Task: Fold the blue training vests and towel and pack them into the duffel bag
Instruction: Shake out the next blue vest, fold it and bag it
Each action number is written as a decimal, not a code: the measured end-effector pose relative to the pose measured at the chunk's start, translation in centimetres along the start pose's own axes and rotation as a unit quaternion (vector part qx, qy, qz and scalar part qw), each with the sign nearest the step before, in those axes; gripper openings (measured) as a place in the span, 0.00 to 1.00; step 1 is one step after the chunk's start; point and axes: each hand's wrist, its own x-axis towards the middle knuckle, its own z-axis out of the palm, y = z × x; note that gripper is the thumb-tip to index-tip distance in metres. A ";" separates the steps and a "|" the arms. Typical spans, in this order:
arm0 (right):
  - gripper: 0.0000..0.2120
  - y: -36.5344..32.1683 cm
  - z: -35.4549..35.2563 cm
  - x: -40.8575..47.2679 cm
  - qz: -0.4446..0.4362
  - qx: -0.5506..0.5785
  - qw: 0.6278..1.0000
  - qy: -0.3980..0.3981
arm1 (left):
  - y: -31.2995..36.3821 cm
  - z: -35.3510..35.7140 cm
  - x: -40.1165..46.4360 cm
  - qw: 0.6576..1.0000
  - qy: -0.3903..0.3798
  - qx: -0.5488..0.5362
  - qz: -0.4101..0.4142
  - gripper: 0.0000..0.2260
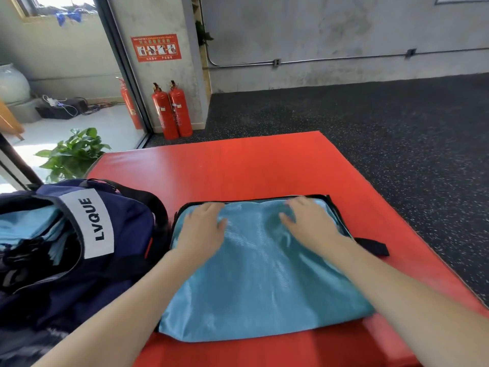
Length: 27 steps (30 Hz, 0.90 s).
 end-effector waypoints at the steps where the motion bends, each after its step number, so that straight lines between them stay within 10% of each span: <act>1: 0.23 -1.0 0.7 -1.1 -0.011 0.006 1.000 -0.027 | 0.8 0.7 -1.0 0.999 -0.037 0.011 0.000 0.20; 5: 0.41 -0.9 2.2 -4.7 -0.032 -0.058 0.993 -0.100 | 0.7 2.8 -5.1 0.987 -0.114 0.113 -0.003 0.37; 12: 0.41 4.7 0.3 -5.7 0.019 -0.077 0.992 -0.098 | -5.9 -0.7 -7.9 0.987 -0.092 0.132 -0.020 0.51; 17: 0.34 3.5 -1.2 -7.4 -0.012 -0.032 0.999 -0.039 | -4.1 -2.5 -9.1 0.988 -0.064 0.141 -0.018 0.28; 27: 0.08 8.6 -5.1 -13.3 0.056 0.109 0.990 0.066 | 12.4 0.5 -13.8 0.988 -0.059 -0.077 0.123 0.21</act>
